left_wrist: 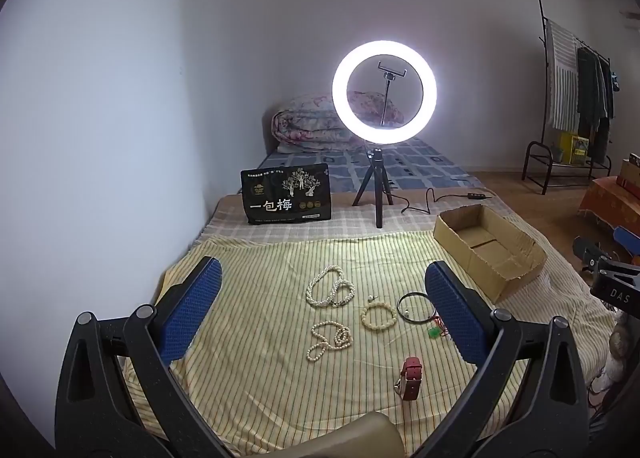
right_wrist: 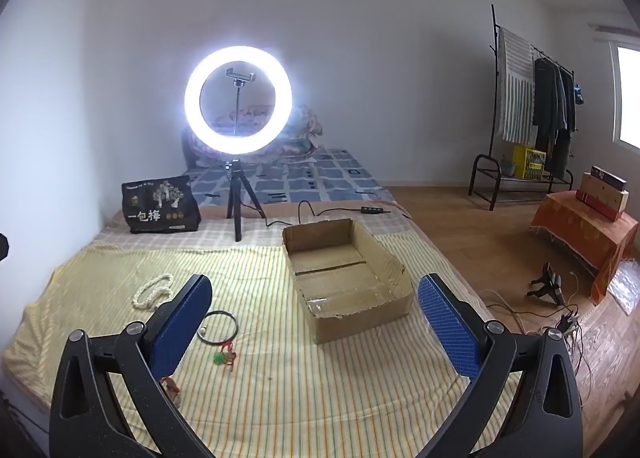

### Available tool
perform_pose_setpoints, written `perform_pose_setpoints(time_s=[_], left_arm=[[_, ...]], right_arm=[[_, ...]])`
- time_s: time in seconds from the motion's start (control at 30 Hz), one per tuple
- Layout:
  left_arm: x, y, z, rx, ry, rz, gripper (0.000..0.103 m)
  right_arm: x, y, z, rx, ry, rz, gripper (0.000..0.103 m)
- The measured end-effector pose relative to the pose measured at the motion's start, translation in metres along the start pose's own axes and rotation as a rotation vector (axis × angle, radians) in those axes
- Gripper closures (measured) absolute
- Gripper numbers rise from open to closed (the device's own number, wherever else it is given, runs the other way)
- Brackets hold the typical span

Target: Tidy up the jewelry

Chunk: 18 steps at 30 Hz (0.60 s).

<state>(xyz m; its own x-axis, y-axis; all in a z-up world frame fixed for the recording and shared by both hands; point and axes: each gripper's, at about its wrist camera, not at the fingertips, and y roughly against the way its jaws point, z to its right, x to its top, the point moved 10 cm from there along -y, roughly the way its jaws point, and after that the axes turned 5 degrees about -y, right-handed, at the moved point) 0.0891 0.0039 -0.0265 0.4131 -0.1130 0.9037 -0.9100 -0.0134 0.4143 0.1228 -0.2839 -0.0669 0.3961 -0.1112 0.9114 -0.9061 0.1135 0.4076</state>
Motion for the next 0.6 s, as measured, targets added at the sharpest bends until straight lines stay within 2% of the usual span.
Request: perform_pose_setpoints(time_s=[0.6], left_arm=[[0.0002,-0.0024,0.0046,-0.004,-0.001,0.004,0.000]], right_arm=[[0.0005,-0.0006,-0.0040,0.006,0.009,-0.003,0.001]])
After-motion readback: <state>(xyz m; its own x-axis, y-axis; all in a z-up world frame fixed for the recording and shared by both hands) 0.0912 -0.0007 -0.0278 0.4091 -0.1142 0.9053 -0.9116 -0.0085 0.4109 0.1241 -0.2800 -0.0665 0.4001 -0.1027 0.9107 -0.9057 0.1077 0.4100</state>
